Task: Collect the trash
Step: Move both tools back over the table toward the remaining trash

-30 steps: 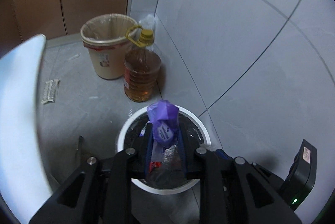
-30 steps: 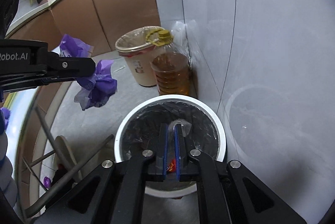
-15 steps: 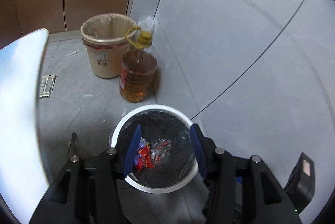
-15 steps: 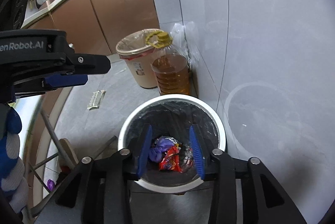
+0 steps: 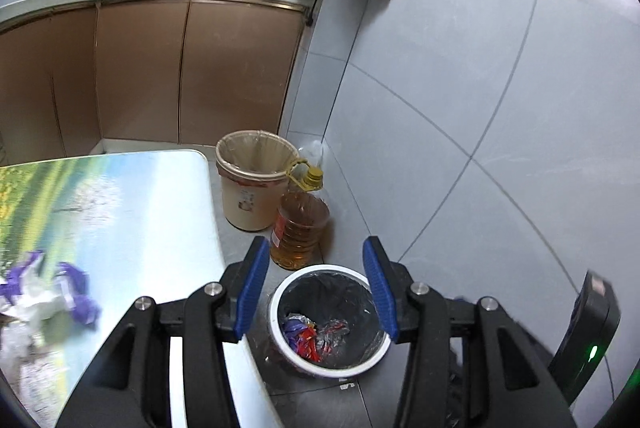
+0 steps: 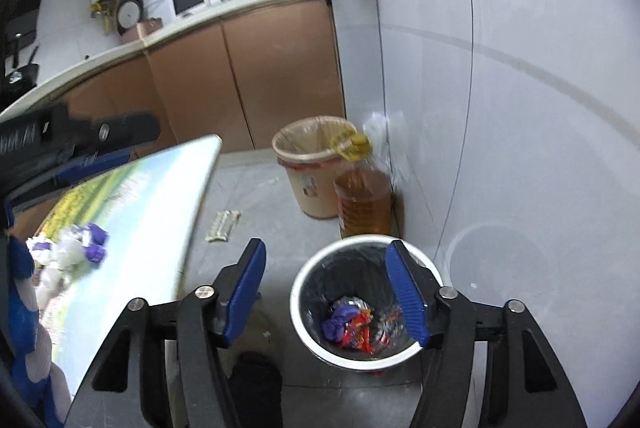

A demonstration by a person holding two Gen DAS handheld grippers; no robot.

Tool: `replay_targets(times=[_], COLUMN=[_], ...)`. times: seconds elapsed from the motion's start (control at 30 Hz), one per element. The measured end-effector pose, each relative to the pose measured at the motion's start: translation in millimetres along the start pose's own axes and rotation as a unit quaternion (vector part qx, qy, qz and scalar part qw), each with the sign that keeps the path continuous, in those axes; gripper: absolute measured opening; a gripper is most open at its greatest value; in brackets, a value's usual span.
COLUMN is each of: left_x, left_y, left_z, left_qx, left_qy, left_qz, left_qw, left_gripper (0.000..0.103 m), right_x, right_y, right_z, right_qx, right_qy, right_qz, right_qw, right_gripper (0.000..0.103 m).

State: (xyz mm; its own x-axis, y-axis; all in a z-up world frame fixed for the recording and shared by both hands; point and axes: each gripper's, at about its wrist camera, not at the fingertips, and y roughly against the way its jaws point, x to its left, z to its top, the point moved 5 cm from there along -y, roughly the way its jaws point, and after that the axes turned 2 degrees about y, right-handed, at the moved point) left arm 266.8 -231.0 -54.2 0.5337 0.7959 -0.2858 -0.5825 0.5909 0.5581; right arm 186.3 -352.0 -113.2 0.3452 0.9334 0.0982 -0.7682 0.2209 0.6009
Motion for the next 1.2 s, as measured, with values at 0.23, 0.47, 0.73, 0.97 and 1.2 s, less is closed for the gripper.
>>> replay_targets(times=[0.23, 0.47, 0.73, 0.97, 1.2], left_x=[19.2, 36.3, 72.9, 114.2, 165.6], left_y=[74.2, 141.4, 196.5, 235.4, 267.8], left_z=[-2.4, -3.7, -13.9, -28.1, -42.0], left_qx=[-0.033, -0.073, -0.106, -0.118, -0.116], left_qy=[-0.01, -0.013, 0.013, 0.034, 0.061], left_qz=[0.025, 0.064, 0.112, 0.14, 0.167], left_qw=[0.9991, 0.9952, 0.9879, 0.9825, 0.9772], left_gripper=[0.047, 0.056, 0.068, 0.068, 0.068], right_x=[40.4, 77.3, 110.5, 138.6, 164.2], right_y=[68.6, 128.6, 179.4, 205.2, 214.5], right_z=[28.5, 44.2, 53.1, 51.1, 50.5], right_qx=[-0.061, -0.107, -0.145, -0.164, -0.177], right_qy=[0.03, 0.058, 0.077, 0.108, 0.133], right_qz=[0.021, 0.05, 0.094, 0.116, 0.141], right_qw=[0.997, 0.991, 0.982, 0.974, 0.965], right_gripper=[0.086, 0.092, 0.1, 0.103, 0.103])
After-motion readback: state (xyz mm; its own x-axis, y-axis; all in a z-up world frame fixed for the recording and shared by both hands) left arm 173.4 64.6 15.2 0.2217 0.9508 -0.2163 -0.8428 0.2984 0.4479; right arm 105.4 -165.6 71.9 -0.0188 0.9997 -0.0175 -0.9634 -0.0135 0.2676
